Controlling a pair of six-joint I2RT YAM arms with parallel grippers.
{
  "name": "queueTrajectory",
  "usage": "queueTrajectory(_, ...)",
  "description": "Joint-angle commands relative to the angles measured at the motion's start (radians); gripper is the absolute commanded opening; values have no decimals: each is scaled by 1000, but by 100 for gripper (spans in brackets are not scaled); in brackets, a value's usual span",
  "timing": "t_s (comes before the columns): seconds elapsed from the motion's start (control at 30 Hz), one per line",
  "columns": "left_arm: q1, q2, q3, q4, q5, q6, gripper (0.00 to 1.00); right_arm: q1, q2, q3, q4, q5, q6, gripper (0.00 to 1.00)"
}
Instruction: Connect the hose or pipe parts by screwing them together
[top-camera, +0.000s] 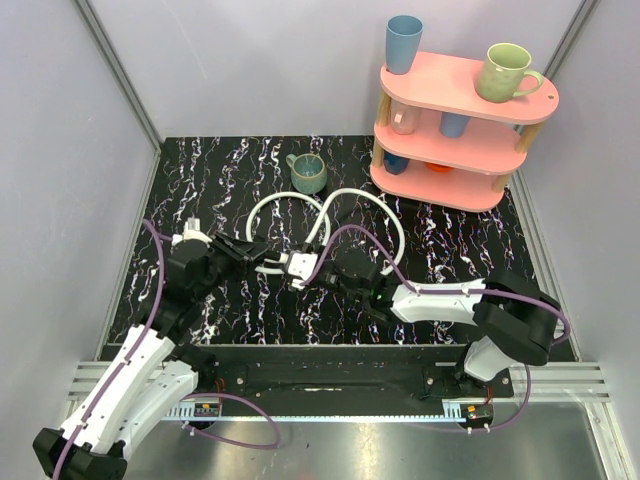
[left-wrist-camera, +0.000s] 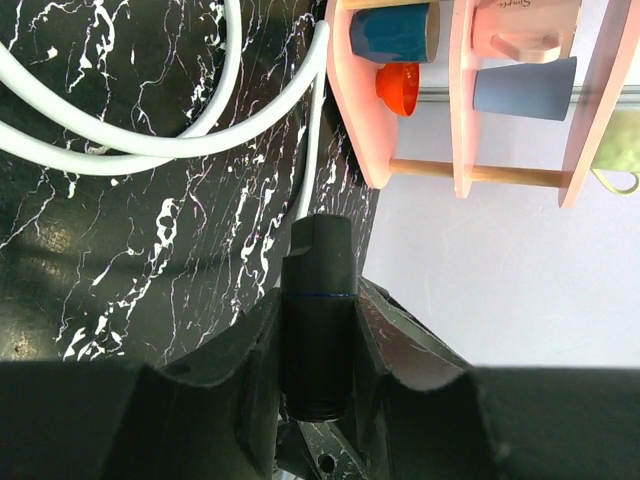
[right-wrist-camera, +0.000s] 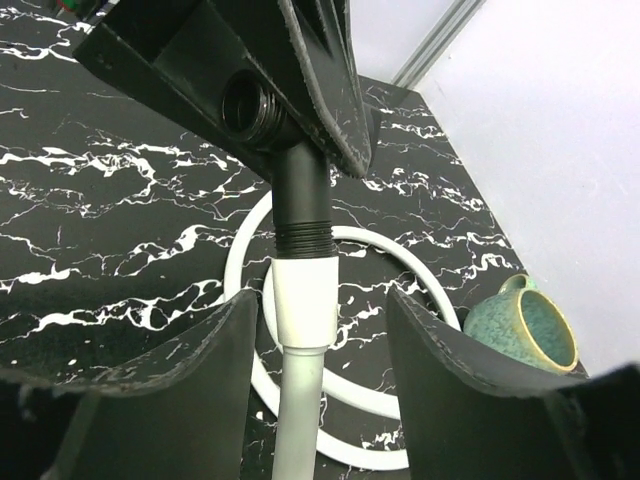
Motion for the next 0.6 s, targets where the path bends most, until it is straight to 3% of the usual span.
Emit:
queueTrajectory(0.0,0,-32,44,52,-7,-73,0,21,15,59,97,27,-32,59)
queueTrajectory(0.07,2,-35,43,49,-4,-80,0,26,28,64,100,22,-34,48)
queueTrajectory(0.13,2,-38,46,49,3,-80,0,27,36,64,112,21,-28,24)
queueTrajectory(0.23,2,-44,32,96,10,-4,0,30,30,67,106,10,-5,0)
queueTrajectory(0.43,2,-97,-158,487,199,347,0,15,-22,113,-46,-76,64,0)
queueTrajectory(0.57,2,-68,-235,653,366,458,0,-57,-64,114,-113,-285,188,0)
